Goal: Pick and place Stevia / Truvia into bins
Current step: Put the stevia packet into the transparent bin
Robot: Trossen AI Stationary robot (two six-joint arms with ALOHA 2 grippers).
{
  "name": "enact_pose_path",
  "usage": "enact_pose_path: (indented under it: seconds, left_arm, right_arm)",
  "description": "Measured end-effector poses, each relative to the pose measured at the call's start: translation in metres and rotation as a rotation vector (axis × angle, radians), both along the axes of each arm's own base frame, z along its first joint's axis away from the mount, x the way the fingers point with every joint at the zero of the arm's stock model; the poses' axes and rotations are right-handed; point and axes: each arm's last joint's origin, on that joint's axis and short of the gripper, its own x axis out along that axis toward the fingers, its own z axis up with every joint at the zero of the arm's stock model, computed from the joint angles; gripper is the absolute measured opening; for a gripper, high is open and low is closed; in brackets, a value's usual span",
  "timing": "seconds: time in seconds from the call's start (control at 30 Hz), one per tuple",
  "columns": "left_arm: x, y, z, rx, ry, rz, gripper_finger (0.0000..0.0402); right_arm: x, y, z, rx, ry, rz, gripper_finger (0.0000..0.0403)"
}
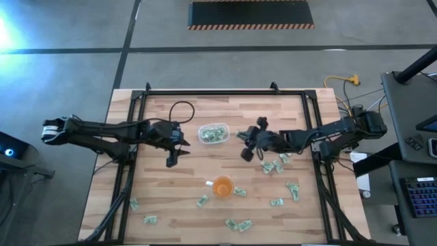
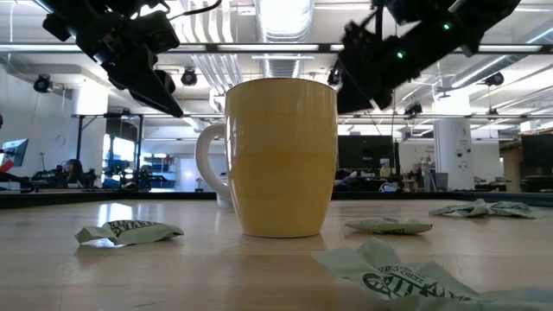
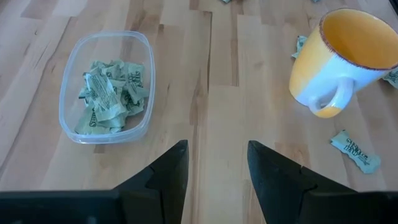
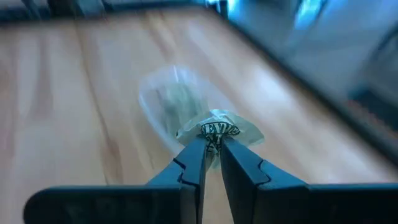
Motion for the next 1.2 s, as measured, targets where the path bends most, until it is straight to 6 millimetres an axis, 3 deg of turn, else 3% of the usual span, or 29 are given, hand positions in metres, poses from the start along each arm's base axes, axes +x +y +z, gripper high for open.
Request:
enact_pose_path:
  seconds: [0.13,0.3,0.53,0.77,0.97,1.2]
  left_arm:
    - [0.002,0.0,-0.002,0.002,0.014,-0.003,0.0148]
    - [0.003,0.0,-0.003,0.017,0.018,-0.016,0.0148]
    - [0.002,0.0,-0.003,0.018,0.015,-0.016,0.0148]
    - [0.001,0.0,-0.001,0.019,0.009,-0.017,0.0148]
    - [0.001,0.0,-0.001,0.019,0.009,-0.017,0.0148]
    - [0.001,0.0,-0.002,0.019,0.012,-0.017,0.0148]
  right_arm:
    - [0.013,-0.001,0.007,-0.083,-0.131,0.043,0.0038]
    - [0.033,-0.011,0.0,-0.074,-0.118,0.078,0.0038]
    - [0.076,-0.031,-0.015,-0.016,0.017,0.112,0.0038]
    - [0.106,-0.041,-0.019,0.065,0.214,0.062,0.0038]
    - [0.118,-0.042,-0.018,0.056,0.228,0.069,0.0045]
    - [0.115,-0.042,-0.015,0.049,0.247,0.07,0.0103]
